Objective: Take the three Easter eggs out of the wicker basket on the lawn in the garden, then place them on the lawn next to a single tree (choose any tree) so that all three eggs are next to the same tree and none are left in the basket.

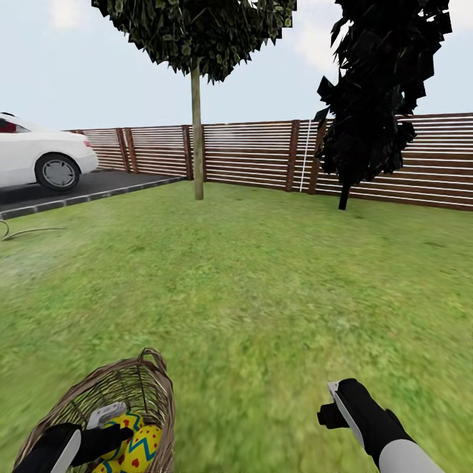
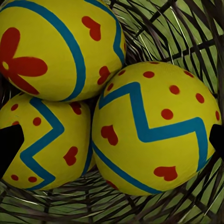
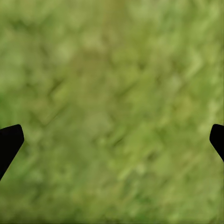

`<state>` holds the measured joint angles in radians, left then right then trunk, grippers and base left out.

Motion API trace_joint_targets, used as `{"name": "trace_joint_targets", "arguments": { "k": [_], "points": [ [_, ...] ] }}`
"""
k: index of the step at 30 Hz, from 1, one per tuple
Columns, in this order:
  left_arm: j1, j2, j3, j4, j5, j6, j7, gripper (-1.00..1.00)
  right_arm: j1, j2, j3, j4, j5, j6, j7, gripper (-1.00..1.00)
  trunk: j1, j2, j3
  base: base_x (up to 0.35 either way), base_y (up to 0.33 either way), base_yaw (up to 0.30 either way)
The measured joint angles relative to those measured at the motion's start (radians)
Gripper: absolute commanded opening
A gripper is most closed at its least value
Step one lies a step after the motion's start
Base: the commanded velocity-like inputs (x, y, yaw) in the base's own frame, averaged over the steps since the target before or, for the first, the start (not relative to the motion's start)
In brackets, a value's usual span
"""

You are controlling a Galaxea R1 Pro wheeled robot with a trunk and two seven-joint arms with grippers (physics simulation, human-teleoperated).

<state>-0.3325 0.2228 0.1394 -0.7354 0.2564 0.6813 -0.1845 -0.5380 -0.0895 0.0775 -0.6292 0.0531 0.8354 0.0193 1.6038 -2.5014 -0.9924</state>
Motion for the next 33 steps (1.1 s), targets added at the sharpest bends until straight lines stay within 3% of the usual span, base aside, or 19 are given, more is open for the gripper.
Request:
{"name": "trace_joint_targets", "arguments": {
  "k": [12,33],
  "points": [
    [0.000,-0.001,-0.004,0.000,-0.004,-0.002,0.000,1.00,0.000,0.001,0.000,0.001,0.001,0.000,0.000,1.00,0.000,0.000,0.000,0.000,-0.147,0.000],
    [0.000,-0.002,-0.004,0.003,0.000,-0.002,0.000,1.00,0.000,0.008,0.003,0.004,0.005,-0.003,-0.001,1.00,0.000,0.000,0.000,0.085,-0.006,0.000]
  ]
}}
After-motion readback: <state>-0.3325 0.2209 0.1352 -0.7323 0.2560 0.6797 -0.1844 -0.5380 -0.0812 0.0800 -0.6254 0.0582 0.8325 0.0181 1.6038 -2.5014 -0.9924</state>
